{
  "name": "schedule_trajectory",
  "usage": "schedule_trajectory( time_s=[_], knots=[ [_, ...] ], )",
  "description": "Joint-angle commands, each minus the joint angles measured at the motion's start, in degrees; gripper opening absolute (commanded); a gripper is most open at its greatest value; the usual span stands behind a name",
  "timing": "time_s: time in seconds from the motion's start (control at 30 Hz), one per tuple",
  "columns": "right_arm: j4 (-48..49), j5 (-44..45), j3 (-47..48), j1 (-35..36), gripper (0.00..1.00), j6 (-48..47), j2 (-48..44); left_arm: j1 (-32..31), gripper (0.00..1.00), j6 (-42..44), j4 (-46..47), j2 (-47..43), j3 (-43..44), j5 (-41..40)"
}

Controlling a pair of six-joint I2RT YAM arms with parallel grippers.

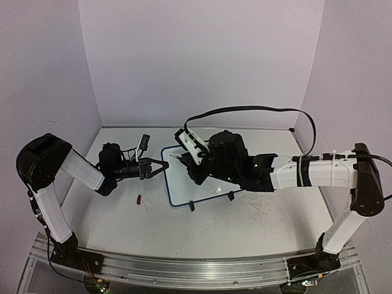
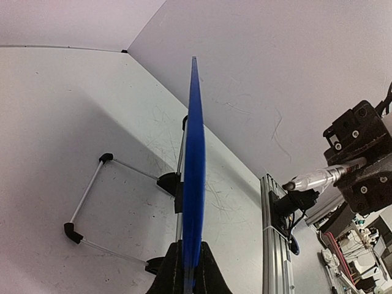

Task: Write a sentence on the whiteboard
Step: Hold the whiteboard at the center of the board, then write a sentence on the whiteboard.

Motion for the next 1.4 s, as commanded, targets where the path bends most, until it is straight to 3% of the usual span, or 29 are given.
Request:
schedule_trajectory(
  time_s=[0.0, 1.37],
  knots=[
    [3.0, 0.7, -1.2, 0.2, 0.0, 0.5, -0.2, -0.6, 0.0, 1.8, 0.7, 2.0, 2.0, 0.8],
    [9.1, 7.4, -0.6, 0.2, 0.0, 1.1, 4.1, -0.7, 0.0, 4.3, 0.7, 2.8, 1.1, 0.1]
  ],
)
